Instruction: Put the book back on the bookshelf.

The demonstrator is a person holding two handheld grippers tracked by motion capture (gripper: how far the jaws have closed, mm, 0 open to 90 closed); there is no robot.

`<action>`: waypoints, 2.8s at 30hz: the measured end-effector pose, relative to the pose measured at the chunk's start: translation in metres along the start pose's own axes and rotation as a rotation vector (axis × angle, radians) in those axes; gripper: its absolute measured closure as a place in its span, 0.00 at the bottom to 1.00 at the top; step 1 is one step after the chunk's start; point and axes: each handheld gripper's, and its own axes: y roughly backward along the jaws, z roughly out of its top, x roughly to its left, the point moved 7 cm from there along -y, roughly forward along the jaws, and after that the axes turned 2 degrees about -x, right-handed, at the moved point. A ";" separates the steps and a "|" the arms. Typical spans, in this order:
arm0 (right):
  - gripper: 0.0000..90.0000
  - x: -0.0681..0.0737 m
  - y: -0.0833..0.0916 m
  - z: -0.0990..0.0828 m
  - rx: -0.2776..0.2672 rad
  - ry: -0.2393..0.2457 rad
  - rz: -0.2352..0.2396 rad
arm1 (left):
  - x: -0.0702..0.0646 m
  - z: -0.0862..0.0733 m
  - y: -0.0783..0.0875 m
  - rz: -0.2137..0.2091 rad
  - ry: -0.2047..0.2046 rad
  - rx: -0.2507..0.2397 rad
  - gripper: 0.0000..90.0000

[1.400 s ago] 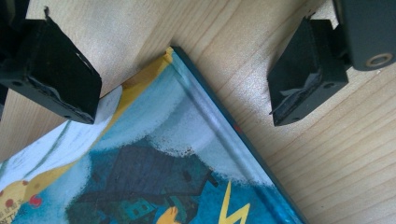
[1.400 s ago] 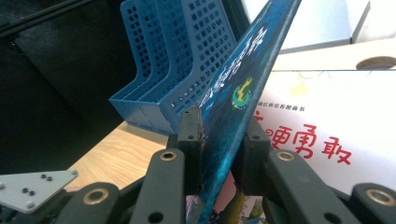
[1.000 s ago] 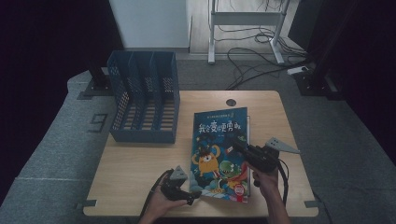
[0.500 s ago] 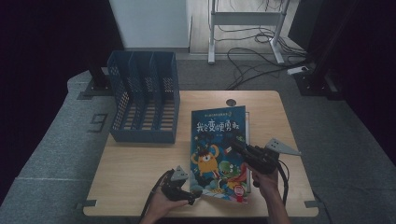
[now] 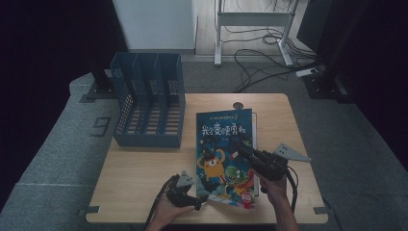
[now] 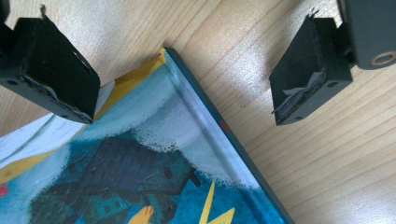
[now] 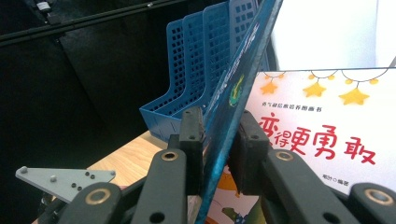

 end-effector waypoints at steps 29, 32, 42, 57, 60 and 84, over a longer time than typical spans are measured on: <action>0.84 -0.019 -0.001 -0.005 -0.012 -0.047 -0.069 | -0.017 -0.004 -0.007 -0.013 -0.063 0.070 0.14; 0.84 -0.017 0.000 -0.005 -0.014 -0.041 -0.066 | -0.013 -0.004 -0.006 0.003 -0.050 0.063 0.14; 0.84 -0.004 0.001 0.000 -0.041 0.014 -0.025 | -0.012 -0.004 -0.008 0.018 -0.048 0.061 0.13; 0.84 0.011 0.001 0.005 -0.072 0.071 0.004 | -0.009 -0.003 -0.008 0.033 -0.035 0.059 0.13; 0.84 0.016 0.002 0.006 -0.077 0.087 0.014 | -0.008 -0.003 -0.008 0.035 -0.034 0.062 0.13; 0.85 0.025 0.002 0.007 -0.095 0.107 0.062 | 0.001 0.003 -0.013 0.090 -0.020 0.080 0.13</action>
